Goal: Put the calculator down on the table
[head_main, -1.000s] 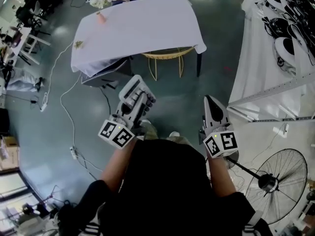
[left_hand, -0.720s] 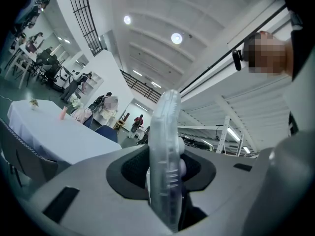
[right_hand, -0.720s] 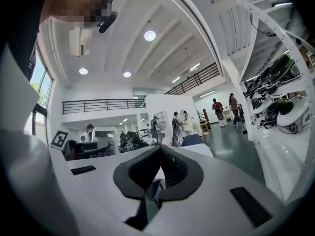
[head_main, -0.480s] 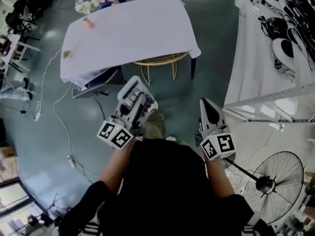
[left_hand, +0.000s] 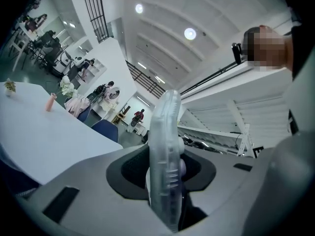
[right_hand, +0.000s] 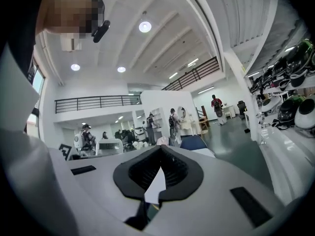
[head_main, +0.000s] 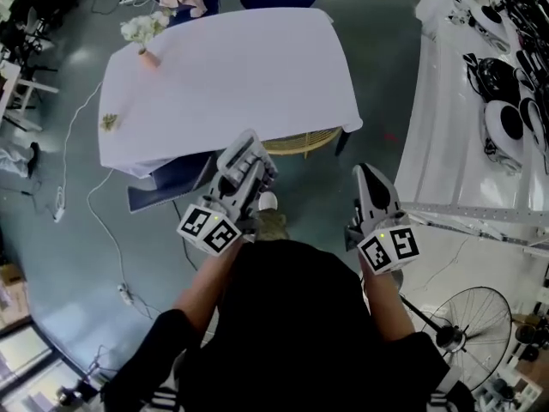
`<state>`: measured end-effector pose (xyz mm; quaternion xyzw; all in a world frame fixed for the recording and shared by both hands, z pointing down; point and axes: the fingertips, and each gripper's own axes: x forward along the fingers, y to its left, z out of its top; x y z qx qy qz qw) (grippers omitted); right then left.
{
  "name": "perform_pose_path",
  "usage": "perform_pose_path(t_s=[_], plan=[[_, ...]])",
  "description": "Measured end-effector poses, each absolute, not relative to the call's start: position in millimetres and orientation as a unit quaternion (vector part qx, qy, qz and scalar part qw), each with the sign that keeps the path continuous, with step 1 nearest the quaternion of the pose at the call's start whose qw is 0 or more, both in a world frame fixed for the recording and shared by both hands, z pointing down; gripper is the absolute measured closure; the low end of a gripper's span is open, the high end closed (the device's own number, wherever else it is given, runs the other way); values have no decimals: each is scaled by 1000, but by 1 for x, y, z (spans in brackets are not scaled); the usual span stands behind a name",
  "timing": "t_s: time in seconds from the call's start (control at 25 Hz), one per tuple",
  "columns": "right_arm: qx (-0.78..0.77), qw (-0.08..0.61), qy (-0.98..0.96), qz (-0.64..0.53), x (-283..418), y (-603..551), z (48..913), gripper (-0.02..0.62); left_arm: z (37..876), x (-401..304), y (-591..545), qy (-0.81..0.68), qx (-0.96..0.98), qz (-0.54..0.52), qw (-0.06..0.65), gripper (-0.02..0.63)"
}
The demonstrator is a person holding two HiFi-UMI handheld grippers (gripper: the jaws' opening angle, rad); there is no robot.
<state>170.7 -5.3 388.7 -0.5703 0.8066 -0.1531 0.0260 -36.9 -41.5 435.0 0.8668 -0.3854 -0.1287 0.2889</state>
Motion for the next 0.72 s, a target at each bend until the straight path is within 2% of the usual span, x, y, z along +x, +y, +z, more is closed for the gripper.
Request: perform_pose_path(t_s=[0.32,0.72], plan=[[-558,17,812,-168,136,-92,397,598,481,-60,-132,-374,861,-107,328,476],[-529,32,826,-192,159,-165,403,598,597,-48,-222,-423,823,-32,379,474]])
